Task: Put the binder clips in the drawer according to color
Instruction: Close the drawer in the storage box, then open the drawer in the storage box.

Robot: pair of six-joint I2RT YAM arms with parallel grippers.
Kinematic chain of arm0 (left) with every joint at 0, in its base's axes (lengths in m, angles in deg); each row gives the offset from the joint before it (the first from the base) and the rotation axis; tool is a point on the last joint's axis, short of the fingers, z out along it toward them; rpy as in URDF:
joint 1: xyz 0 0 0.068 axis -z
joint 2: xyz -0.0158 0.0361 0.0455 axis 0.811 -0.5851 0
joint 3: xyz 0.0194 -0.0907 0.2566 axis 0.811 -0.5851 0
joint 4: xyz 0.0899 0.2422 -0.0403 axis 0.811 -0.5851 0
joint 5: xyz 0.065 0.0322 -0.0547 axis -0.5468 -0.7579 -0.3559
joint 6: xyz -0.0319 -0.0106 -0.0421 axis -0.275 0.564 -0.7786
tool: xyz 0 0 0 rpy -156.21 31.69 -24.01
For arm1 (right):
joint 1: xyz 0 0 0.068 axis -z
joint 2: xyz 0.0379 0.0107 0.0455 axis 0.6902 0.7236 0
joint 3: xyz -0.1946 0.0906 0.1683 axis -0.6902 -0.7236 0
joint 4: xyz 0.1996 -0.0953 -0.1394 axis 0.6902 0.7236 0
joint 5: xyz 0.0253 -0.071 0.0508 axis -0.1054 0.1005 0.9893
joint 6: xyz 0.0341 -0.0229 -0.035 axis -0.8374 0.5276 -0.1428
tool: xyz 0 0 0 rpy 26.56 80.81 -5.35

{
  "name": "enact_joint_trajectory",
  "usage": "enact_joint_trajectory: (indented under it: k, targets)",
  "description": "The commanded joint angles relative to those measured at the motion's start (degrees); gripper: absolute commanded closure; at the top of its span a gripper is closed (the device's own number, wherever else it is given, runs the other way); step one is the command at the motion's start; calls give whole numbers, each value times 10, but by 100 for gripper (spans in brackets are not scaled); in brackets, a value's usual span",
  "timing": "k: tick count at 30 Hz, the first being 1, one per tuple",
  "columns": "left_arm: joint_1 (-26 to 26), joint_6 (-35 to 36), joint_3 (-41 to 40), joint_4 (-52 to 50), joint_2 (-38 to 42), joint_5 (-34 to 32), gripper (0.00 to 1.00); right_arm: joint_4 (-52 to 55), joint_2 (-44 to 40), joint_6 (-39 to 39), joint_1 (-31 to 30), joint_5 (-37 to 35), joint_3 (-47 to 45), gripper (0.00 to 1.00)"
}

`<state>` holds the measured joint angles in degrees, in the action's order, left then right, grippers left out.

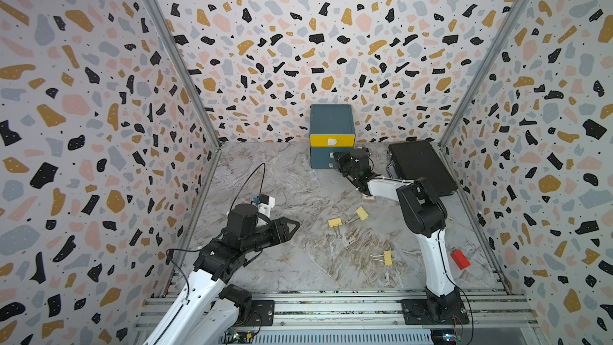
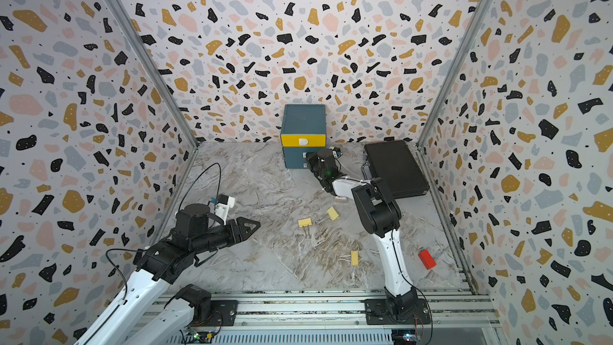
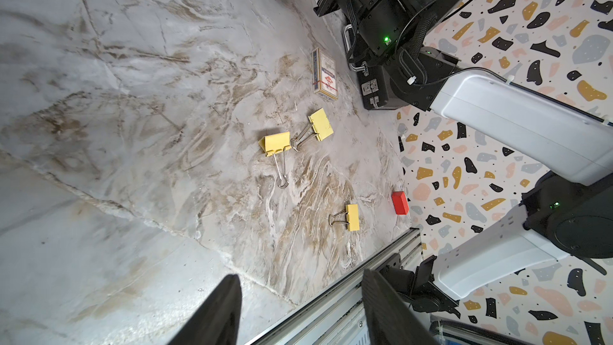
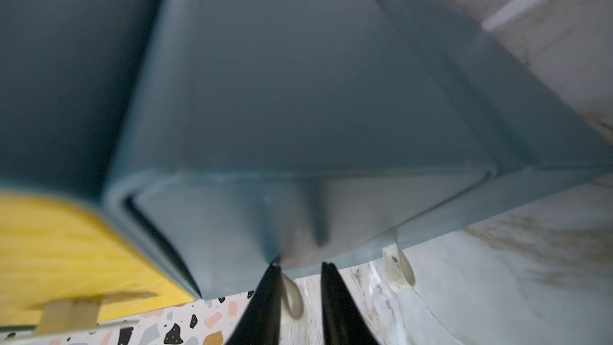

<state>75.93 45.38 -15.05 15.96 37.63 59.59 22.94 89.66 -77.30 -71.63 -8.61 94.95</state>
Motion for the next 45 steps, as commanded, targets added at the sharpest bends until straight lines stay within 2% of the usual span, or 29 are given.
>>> enact_joint_trajectory:
  k: [1, 5, 8, 15, 28, 30, 35, 41, 45]
  targets:
    - [-4, 2, 1, 21, 8, -3, 38, -24, -29, 0, 7, 0, -14, 61]
    - [-4, 6, -4, 24, 6, -8, 38, -45, -69, 3, 5, 10, -93, 49]
    - [-6, 12, -6, 31, -3, -9, 37, -67, -68, 4, -1, 21, -119, 47]
    - [-25, 31, 2, 34, -31, 5, 37, -67, -19, 1, -15, 23, -81, 47]
    - [-63, 45, 9, 28, -37, 39, 37, -46, 54, -23, -21, 6, 0, 48]
    - [-68, 46, 10, 28, -38, 43, 37, -44, 61, -22, -21, 3, 8, 50]
    - [-74, 49, 10, 26, -39, 53, 37, -49, 77, -30, -21, -9, 21, 65]
    - [-84, 54, 9, 18, -34, 63, 38, -57, 87, -35, -18, -18, 29, 75]
    - [-88, 54, 7, 16, -29, 66, 38, -62, 92, -40, -14, -18, 33, 86]
